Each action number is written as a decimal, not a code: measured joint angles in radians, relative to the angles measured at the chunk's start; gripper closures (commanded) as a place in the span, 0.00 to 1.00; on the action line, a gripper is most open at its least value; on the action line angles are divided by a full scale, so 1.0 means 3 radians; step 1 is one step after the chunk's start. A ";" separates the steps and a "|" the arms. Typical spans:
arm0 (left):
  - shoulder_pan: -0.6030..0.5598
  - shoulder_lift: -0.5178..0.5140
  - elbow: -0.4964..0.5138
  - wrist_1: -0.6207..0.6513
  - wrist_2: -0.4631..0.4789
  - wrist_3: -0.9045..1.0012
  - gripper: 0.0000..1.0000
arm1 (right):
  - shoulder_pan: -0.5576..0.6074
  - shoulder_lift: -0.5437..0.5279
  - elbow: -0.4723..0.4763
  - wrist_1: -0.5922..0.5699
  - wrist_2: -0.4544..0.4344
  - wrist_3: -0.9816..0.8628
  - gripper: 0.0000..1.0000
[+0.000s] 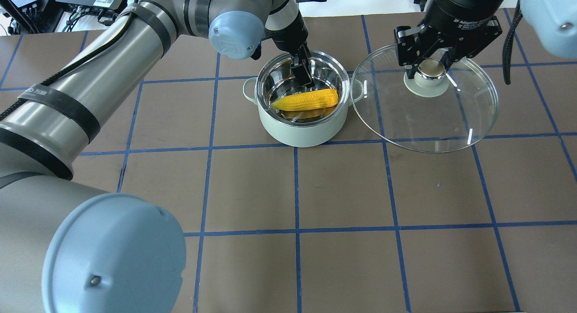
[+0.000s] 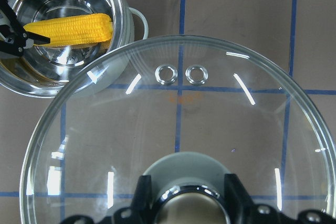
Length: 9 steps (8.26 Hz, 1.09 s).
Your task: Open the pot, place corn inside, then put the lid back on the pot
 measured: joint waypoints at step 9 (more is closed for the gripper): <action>0.0670 0.0663 -0.0101 -0.0154 0.0714 0.1470 0.00 | 0.0355 0.0971 -0.0632 -0.0501 -0.0190 0.0198 0.81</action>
